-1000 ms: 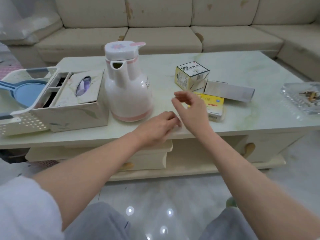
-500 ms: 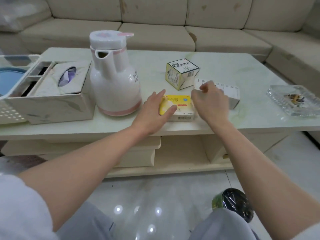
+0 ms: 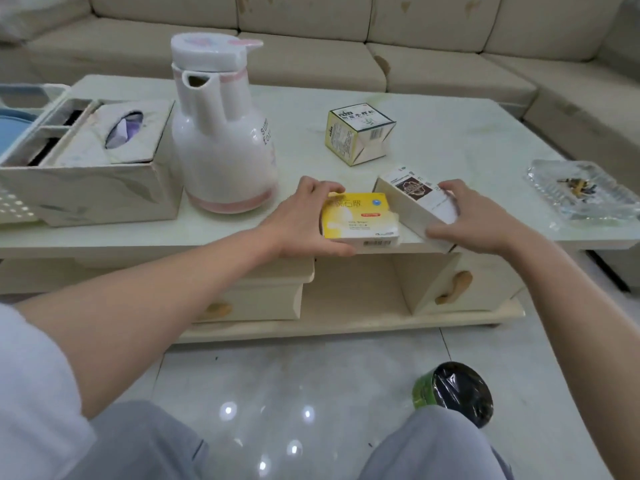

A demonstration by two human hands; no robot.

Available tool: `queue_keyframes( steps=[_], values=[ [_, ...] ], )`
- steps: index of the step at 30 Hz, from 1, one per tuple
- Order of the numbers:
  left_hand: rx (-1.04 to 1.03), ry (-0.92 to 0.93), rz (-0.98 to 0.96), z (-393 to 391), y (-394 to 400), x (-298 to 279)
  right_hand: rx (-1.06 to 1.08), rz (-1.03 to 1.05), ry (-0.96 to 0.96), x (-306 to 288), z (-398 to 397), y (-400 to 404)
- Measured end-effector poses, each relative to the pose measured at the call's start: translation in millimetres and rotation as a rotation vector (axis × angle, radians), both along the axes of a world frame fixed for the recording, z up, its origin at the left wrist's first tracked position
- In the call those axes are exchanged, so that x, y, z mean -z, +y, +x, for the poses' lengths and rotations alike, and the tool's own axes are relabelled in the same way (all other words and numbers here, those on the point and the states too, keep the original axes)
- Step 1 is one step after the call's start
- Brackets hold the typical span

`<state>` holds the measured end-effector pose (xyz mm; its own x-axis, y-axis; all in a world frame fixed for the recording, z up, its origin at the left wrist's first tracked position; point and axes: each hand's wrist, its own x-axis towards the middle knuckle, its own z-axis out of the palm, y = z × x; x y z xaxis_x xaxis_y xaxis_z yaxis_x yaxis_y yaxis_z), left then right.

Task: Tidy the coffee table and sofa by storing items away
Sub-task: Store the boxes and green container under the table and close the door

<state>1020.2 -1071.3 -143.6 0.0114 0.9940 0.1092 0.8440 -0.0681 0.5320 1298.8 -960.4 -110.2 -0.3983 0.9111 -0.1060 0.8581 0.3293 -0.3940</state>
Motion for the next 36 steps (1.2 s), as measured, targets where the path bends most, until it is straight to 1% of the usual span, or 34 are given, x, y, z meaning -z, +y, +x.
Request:
queue_keyframes(
  steps=[2,5,6,8,10,12,14,16,18,20,24,27,31,34,36],
  values=[
    [0.136,0.049,0.069,11.1,-22.8,4.7,0.01,-0.016,0.012,-2.1,20.9,-30.6],
    [0.37,0.098,0.262,31.2,-68.9,32.7,-0.041,-0.136,0.118,-6.4,47.7,-79.9],
    [0.412,0.099,0.289,37.2,-80.7,46.3,-0.062,-0.17,0.147,-3.4,52.5,-93.0],
    [0.425,0.106,0.234,43.2,-94.1,75.2,-0.101,-0.217,0.112,13.1,55.6,-109.9],
    [0.382,0.123,0.128,43.0,-92.6,104.6,-0.109,-0.244,-0.008,40.5,53.6,-117.4],
    [0.33,0.163,-0.007,40.1,-85.5,132.7,-0.063,-0.246,-0.093,80.8,49.8,-111.8],
    [0.254,0.242,-0.143,40.6,-76.6,161.6,0.016,-0.233,-0.137,127.9,40.5,-98.4],
    [0.195,0.32,-0.22,46.7,-64.5,187.2,0.085,-0.209,-0.168,167.3,24.6,-82.7],
    [0.152,0.317,-0.259,58.4,-47.0,208.5,0.143,-0.158,-0.159,198.9,7.7,-67.1],
    [0.118,0.282,-0.279,70.9,-25.8,223.7,0.216,-0.114,-0.101,219.9,-4.8,-52.7],
    [-0.006,0.188,-0.344,86.4,18.2,249.5,0.375,-0.177,0.004,258.7,-13.6,-30.8],
    [-0.039,0.193,-0.388,78.0,38.2,270.4,0.316,-0.247,-0.022,279.3,-12.2,-25.3],
    [-0.057,0.156,-0.441,68.2,48.8,292.7,0.193,-0.349,-0.081,290.5,-5.5,-21.7],
    [-0.124,0.126,-0.416,67.9,53.7,293.6,0.125,-0.38,-0.139,287.7,-2.9,-21.5],
    [-0.14,0.112,-0.435,72.4,45.1,282.0,0.064,-0.361,-0.152,273.6,-1.0,-27.5]
  ],
)
